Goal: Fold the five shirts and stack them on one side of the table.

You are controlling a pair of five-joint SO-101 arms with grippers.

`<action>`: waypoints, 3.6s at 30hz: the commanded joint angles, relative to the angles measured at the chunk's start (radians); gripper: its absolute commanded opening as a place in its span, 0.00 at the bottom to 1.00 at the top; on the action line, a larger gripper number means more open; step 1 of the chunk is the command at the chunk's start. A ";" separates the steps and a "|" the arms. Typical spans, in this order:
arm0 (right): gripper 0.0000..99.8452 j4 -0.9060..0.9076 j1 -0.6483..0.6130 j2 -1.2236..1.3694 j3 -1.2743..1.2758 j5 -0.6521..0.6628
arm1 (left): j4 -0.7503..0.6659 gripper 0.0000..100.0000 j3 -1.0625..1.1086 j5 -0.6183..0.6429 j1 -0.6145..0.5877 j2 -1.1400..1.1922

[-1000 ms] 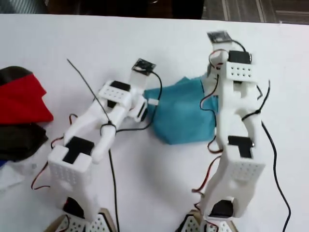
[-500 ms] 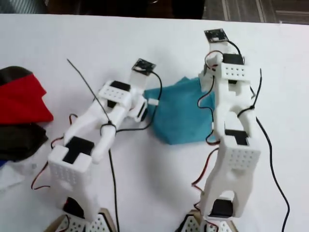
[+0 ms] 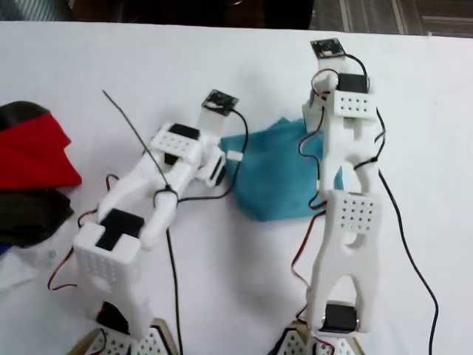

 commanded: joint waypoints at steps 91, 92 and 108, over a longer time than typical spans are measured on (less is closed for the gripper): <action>0.28 -0.038 0.027 -0.444 0.489 0.094 | -0.014 0.18 -0.024 -0.008 0.006 0.003; 0.29 -0.048 0.027 -0.423 0.489 0.094 | -0.014 0.18 -0.024 -0.008 0.006 0.003; 0.30 -0.186 -0.033 -0.128 0.485 0.095 | -0.006 0.18 -0.024 -0.012 0.006 0.003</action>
